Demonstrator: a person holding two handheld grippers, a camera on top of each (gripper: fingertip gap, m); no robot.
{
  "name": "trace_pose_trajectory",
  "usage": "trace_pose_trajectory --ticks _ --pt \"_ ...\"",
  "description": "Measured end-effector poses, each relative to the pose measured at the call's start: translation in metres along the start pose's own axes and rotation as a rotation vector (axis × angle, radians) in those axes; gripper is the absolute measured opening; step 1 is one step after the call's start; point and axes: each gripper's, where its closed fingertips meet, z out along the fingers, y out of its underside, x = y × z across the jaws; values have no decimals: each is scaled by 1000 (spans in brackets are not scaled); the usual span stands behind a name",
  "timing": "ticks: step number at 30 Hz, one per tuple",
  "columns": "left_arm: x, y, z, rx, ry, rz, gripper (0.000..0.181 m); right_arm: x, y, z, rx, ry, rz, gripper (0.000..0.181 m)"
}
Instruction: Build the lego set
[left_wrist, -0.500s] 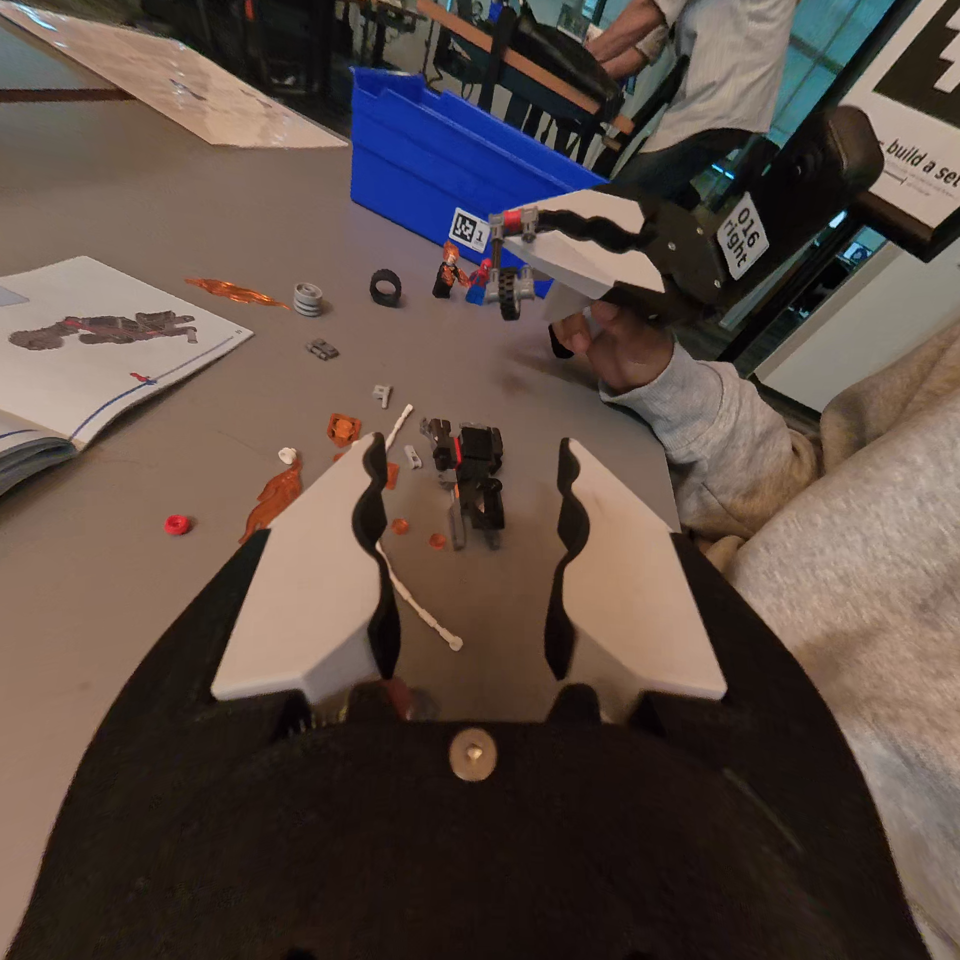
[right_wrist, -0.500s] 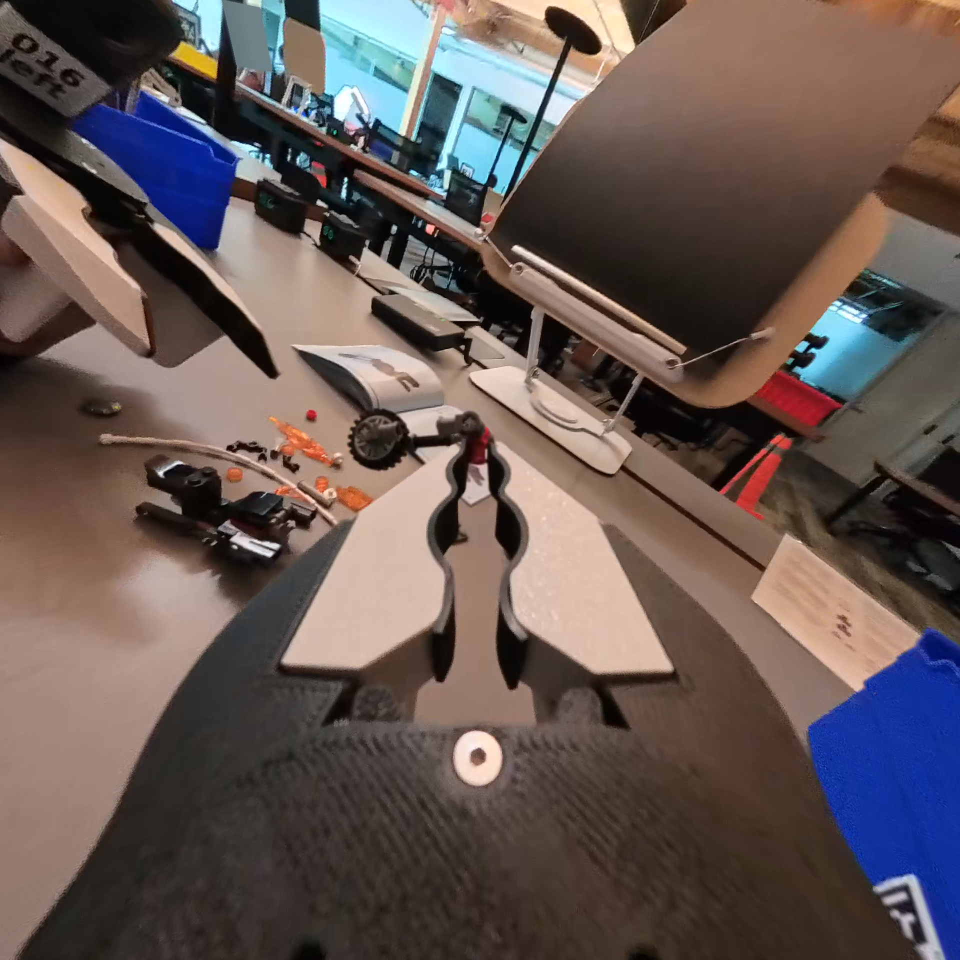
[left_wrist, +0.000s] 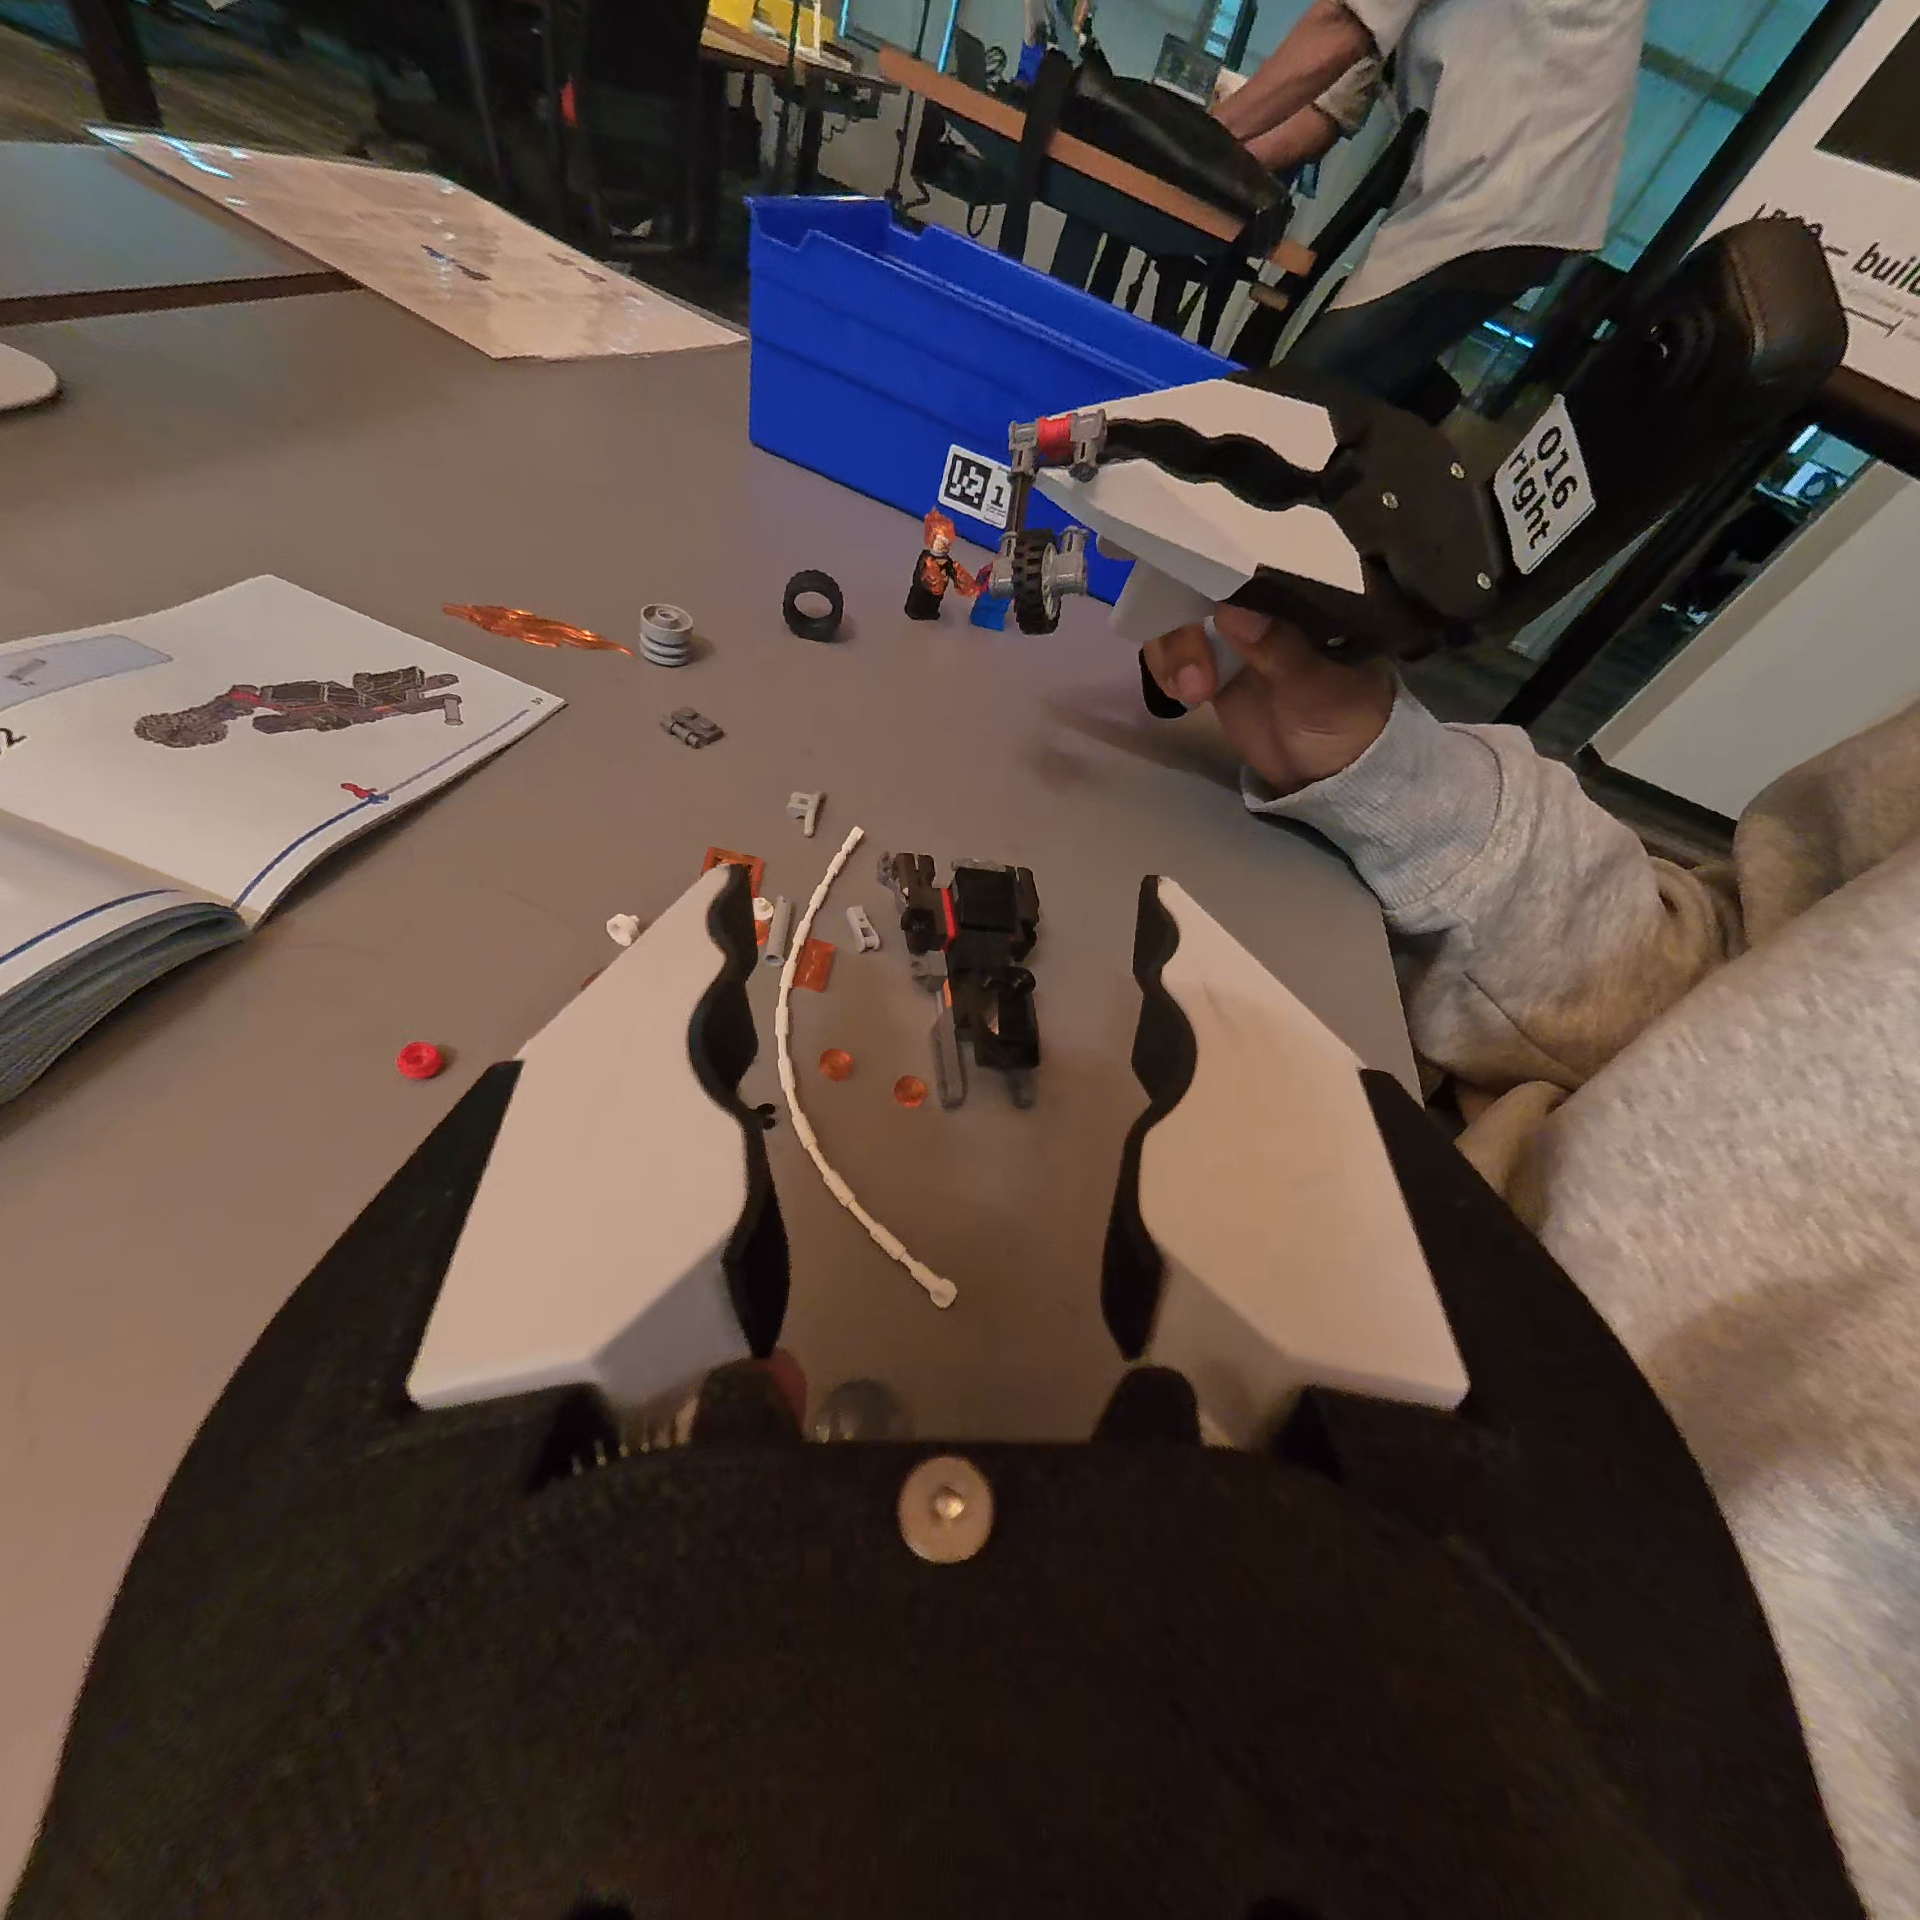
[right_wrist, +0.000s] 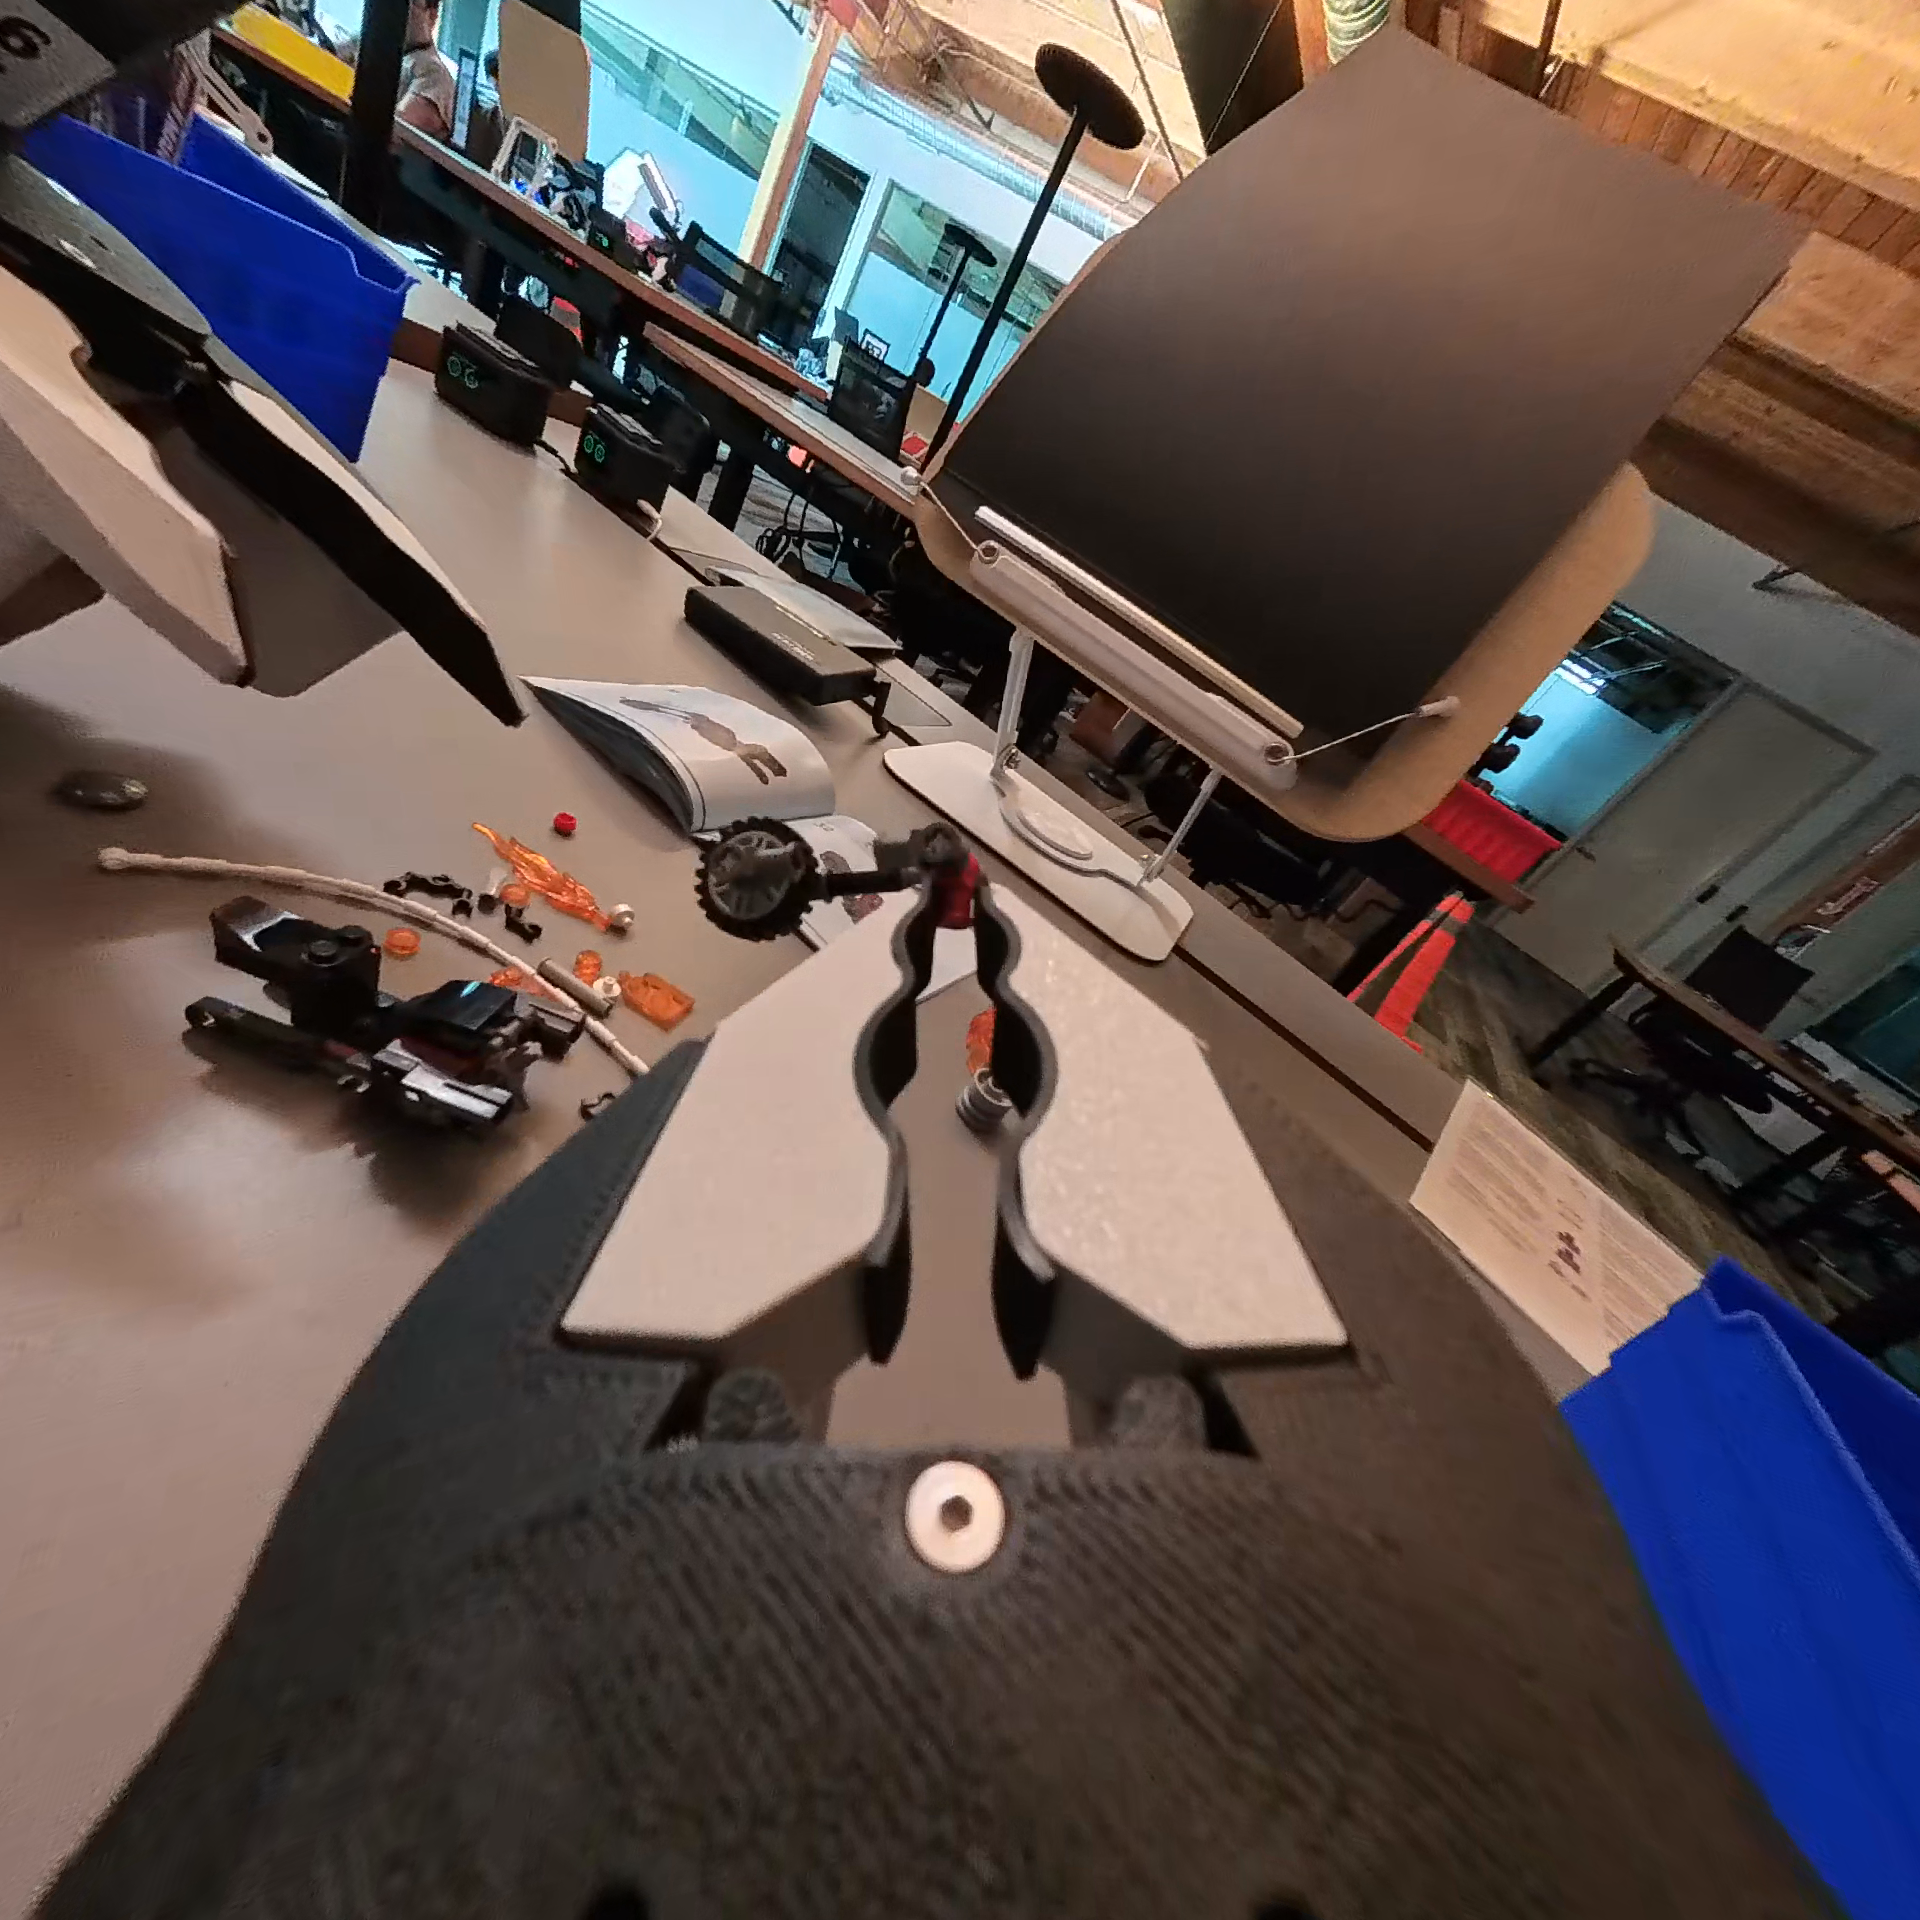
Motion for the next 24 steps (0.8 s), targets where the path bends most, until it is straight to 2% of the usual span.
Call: trace_pose_trajectory --ticks 24 --pt "0 1 0 -8 6 -1 68 -2 -1 0 5 -6 -8 5"
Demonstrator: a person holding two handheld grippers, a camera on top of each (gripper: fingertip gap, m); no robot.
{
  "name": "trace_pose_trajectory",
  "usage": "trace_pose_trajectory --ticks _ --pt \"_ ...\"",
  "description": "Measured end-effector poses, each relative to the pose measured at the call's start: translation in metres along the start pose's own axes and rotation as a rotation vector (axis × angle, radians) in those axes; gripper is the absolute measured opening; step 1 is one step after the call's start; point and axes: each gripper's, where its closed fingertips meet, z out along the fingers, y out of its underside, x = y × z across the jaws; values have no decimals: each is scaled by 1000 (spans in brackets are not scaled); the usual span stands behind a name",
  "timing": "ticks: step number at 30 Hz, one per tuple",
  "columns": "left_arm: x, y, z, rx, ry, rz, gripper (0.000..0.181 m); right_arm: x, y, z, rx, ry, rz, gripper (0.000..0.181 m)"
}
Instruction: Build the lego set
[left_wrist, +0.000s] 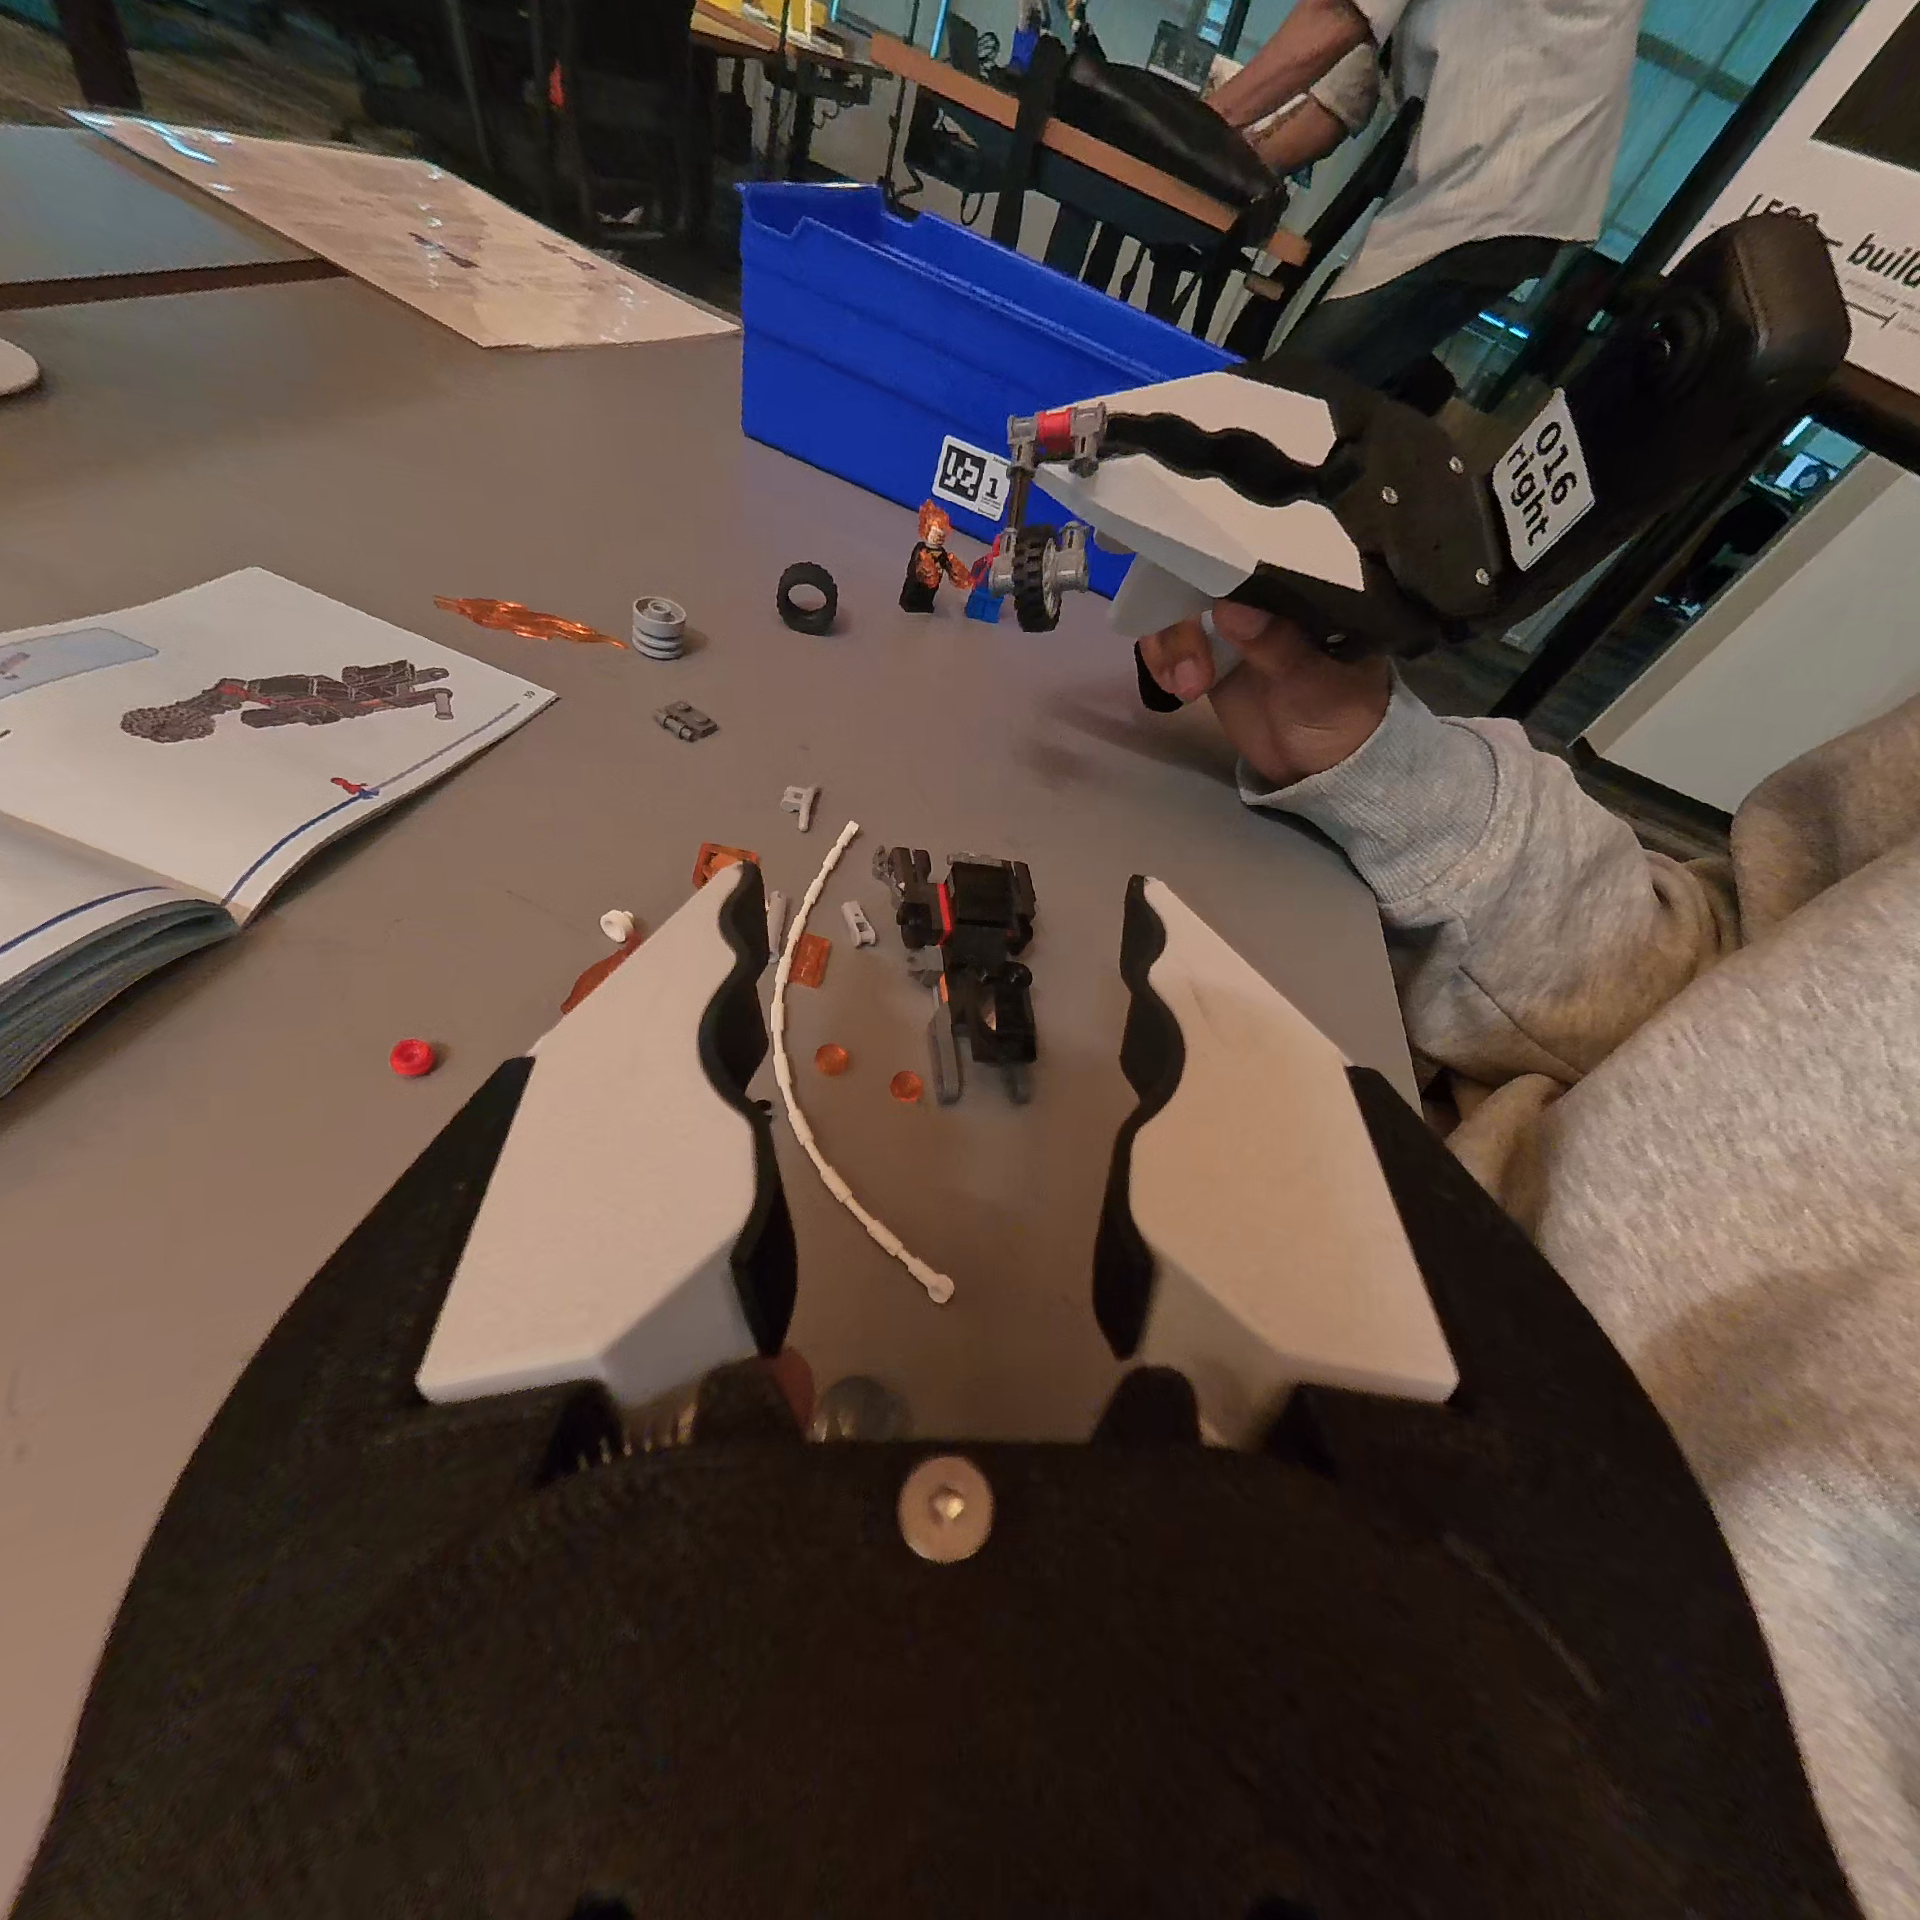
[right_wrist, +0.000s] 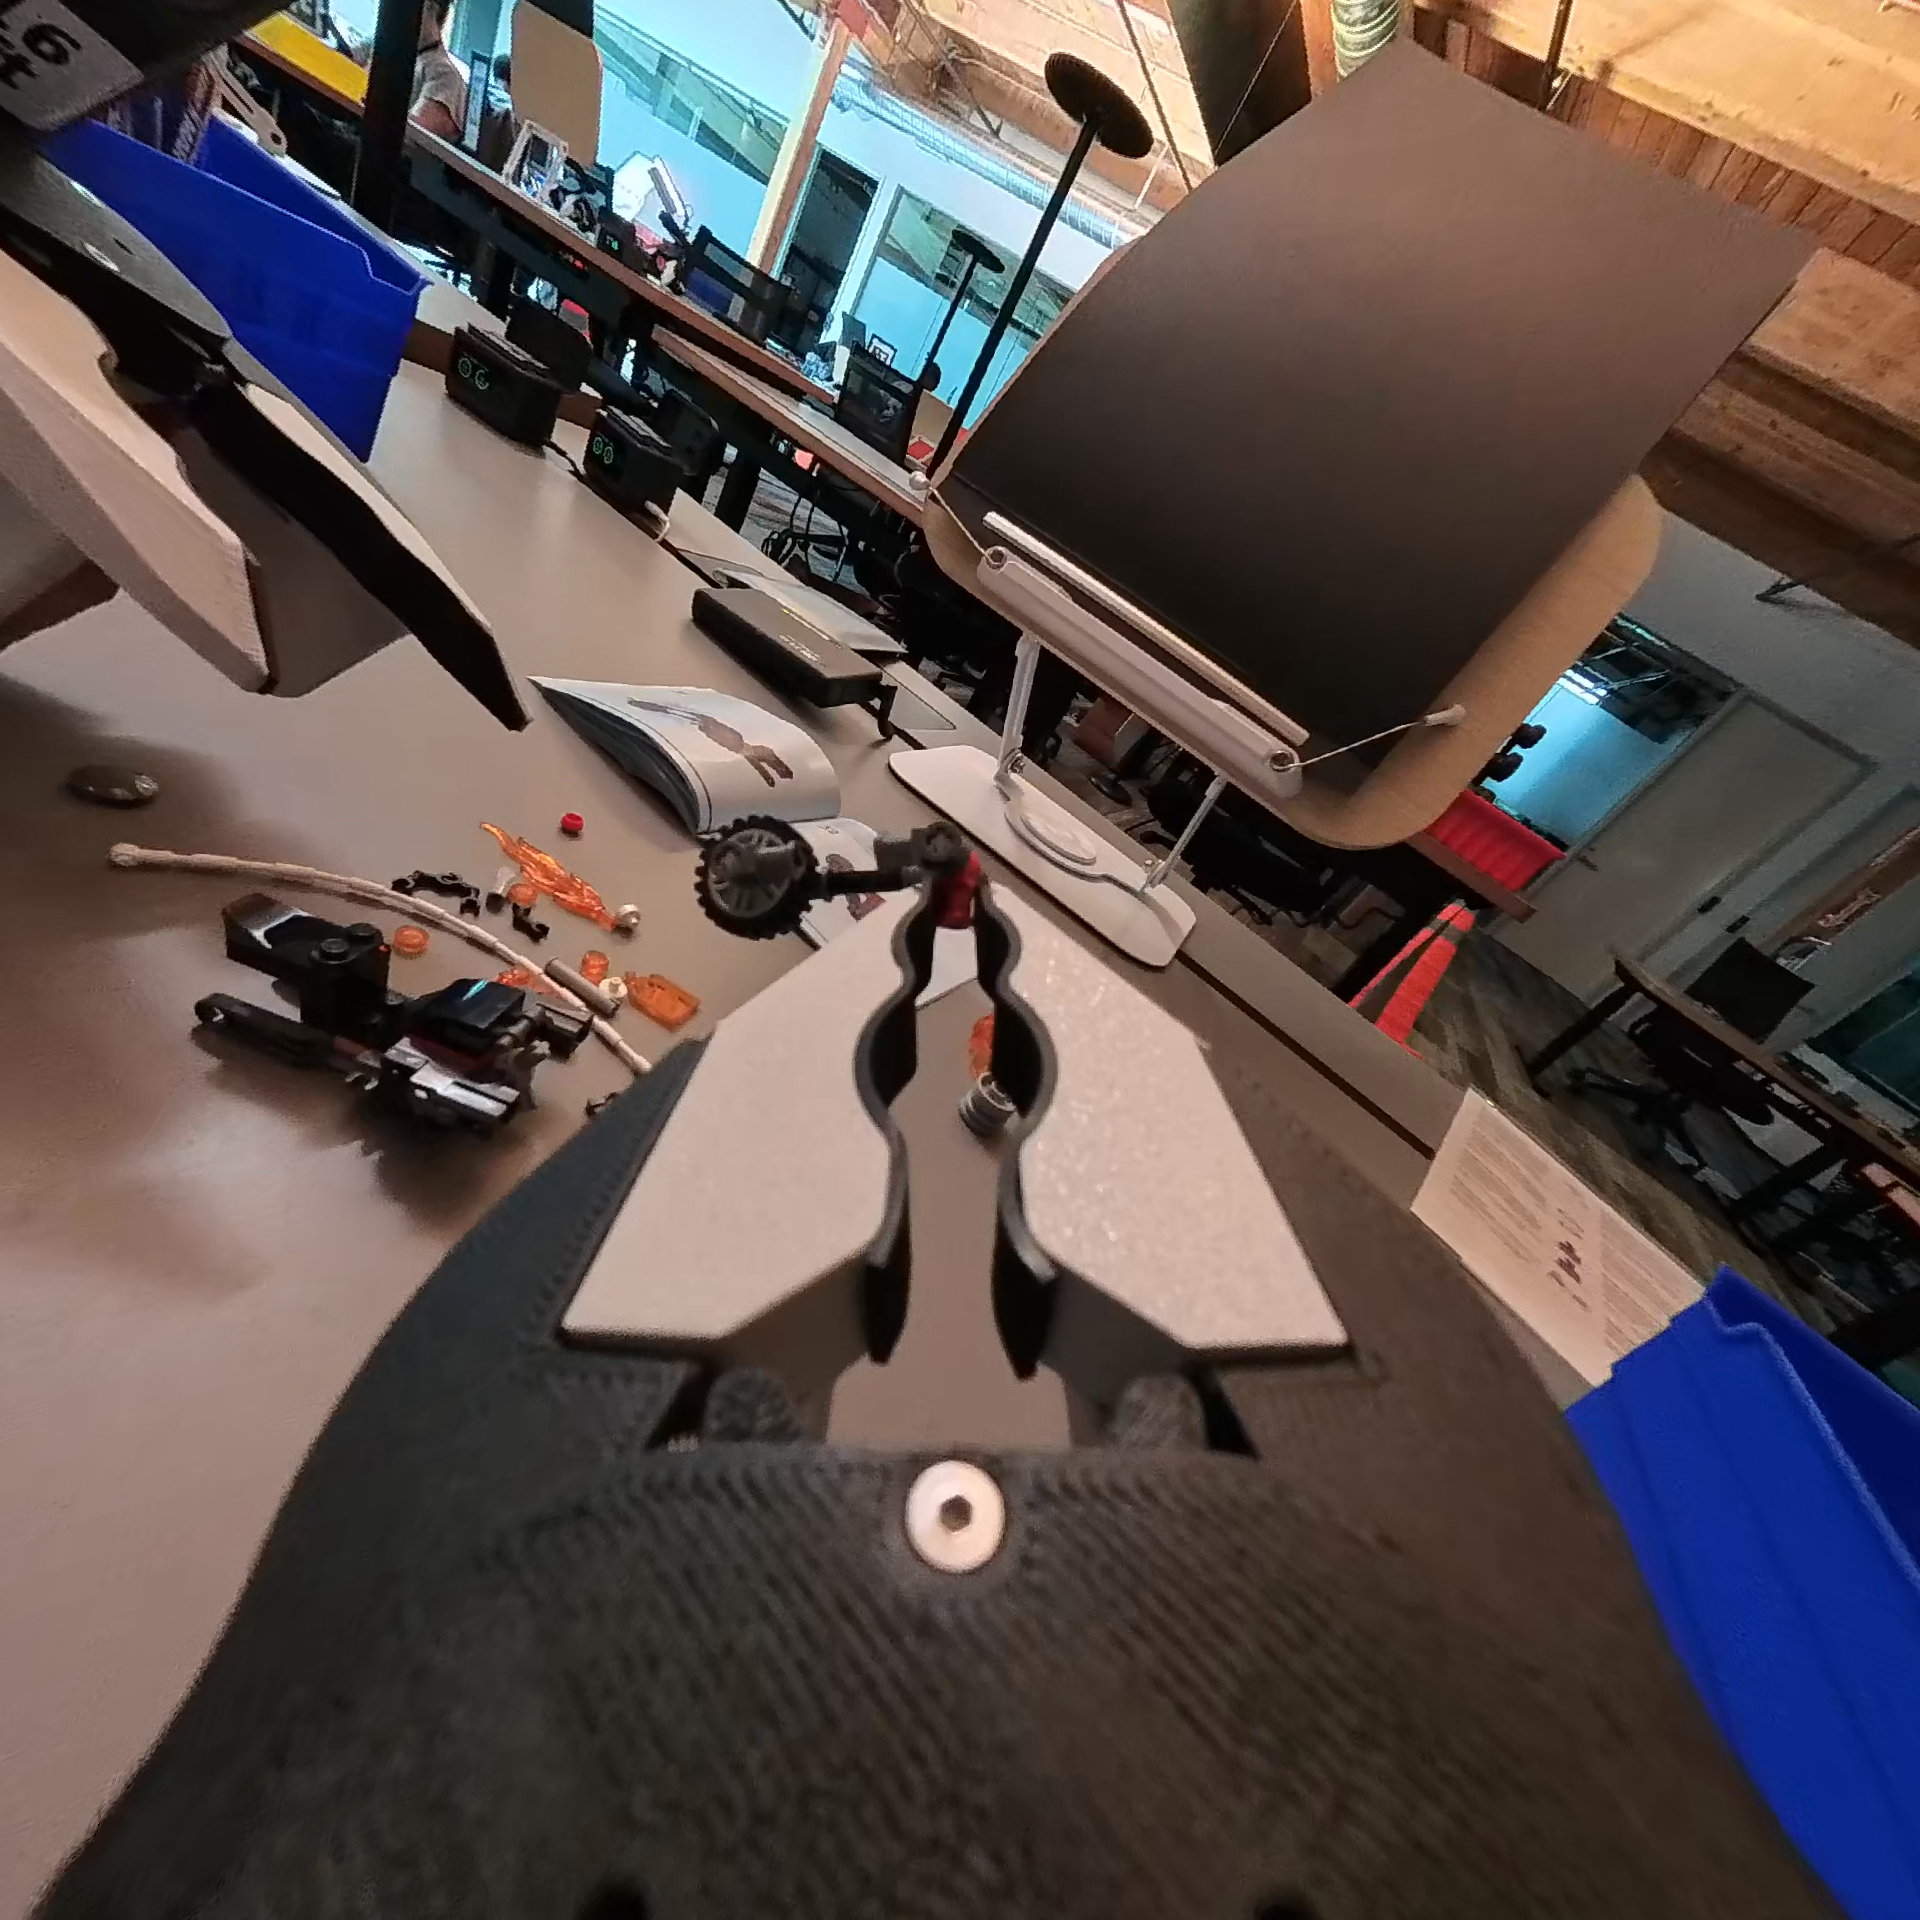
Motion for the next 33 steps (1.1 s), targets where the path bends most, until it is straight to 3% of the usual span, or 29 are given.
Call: trace_pose_trajectory --ticks 33 --pt "2 2 1 -11 8 2 67 -2 4 2 -21 -9 -9 5"
